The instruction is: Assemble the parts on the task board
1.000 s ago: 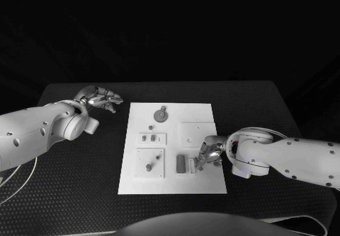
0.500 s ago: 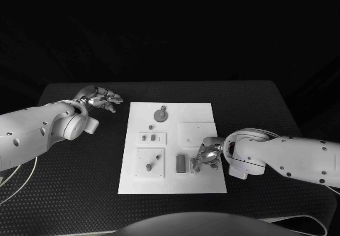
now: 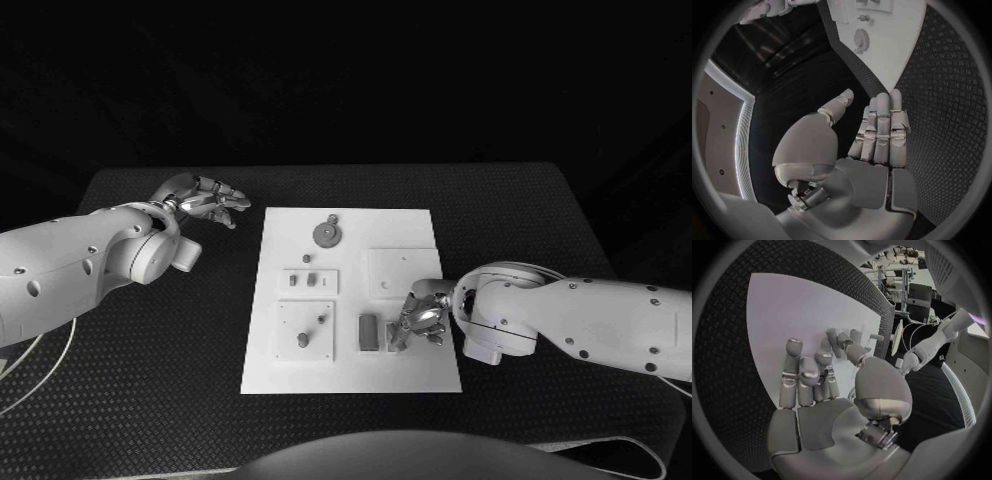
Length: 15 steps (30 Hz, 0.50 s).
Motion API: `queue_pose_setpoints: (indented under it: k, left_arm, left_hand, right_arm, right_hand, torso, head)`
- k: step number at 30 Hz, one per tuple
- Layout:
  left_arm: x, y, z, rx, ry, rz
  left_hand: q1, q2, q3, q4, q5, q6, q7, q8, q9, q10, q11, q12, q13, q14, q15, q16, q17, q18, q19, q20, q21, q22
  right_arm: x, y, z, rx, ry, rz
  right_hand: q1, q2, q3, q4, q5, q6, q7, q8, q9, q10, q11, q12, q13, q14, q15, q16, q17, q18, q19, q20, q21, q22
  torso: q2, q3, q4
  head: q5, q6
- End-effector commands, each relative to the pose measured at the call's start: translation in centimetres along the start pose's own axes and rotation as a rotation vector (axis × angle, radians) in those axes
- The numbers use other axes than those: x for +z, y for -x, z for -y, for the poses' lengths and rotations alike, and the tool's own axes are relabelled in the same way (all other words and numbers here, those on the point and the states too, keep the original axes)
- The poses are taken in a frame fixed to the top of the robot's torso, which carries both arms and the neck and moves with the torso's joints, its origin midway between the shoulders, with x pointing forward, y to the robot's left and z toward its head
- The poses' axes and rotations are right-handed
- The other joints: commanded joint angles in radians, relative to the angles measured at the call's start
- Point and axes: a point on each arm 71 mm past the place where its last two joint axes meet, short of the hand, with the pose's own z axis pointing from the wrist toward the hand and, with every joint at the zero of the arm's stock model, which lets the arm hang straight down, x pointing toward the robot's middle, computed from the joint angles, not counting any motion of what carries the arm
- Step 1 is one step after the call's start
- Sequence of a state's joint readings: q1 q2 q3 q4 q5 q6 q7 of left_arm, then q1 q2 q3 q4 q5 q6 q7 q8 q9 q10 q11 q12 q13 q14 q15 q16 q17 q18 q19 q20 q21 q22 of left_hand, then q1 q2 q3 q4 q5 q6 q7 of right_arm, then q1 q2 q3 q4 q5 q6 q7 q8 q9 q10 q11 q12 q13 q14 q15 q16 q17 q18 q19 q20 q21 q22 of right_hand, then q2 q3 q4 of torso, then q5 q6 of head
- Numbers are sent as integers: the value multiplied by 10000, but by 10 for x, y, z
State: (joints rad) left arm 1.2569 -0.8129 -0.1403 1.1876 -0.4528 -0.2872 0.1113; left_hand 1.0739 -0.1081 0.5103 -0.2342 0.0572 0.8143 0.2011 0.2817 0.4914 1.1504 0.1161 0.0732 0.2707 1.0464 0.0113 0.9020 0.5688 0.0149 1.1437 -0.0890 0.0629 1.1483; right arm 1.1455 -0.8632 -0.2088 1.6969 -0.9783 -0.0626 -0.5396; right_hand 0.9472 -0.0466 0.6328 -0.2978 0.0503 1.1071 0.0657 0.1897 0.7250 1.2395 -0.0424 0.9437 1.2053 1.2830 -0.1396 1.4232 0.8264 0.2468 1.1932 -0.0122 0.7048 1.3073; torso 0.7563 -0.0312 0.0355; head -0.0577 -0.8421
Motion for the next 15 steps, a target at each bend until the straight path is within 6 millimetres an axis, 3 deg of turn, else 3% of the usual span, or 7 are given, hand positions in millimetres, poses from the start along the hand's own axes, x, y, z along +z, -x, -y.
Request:
queue_pose_setpoints:
  k: [1, 7, 15]
  left_arm:
    - [0, -3, 2, -23, -80, -134]
    - [0, -1, 1, -18, -53, -101]
    - [0, -2, 2, -11, -54, -130]
  left_hand:
    - [-64, -39, -5, 51, -48, -67, -19, 46, -9, -84, 15, -35, 9, 30, -30, -33, 14, 196, -11, -8, 68, -6]
    - [-68, -37, -5, 55, -48, -68, -18, 47, -10, -85, 16, -36, 9, 30, -30, -33, 14, 196, -10, -8, 68, -6]
    - [-73, -37, -6, 62, -48, -69, -18, 47, -11, -86, 16, -36, 10, 30, -29, -33, 15, 196, -10, -8, 68, -5]
  right_arm:
    - [1, 0, -1, 39, 54, 178]
    - [2, 1, 0, 168, 24, 255]
    - [3, -2, -3, 111, 108, -97]
  right_hand:
    - [266, 310, 27, 43, 9, 21, 20, 23, -21, 11, -5, 31, 14, 3, -56, 44, 7, 150, 43, -21, 50, 204]
    - [81, 333, 3, 59, 8, 28, 25, 25, -34, 16, 0, 26, 10, 7, -52, 38, 1, 150, 60, -10, 44, 193]
    - [-650, 319, 8, 184, 7, 78, 32, 24, -99, 38, 7, 9, -11, 31, -45, 16, -23, 150, 126, -6, 1, 169]
  torso:
    - [3, 1, 1]
    - [2, 1, 4]
    - [0, -8, -1]
  head:
    - [-5, 8]
    - [-7, 11]
    - [2, 2]
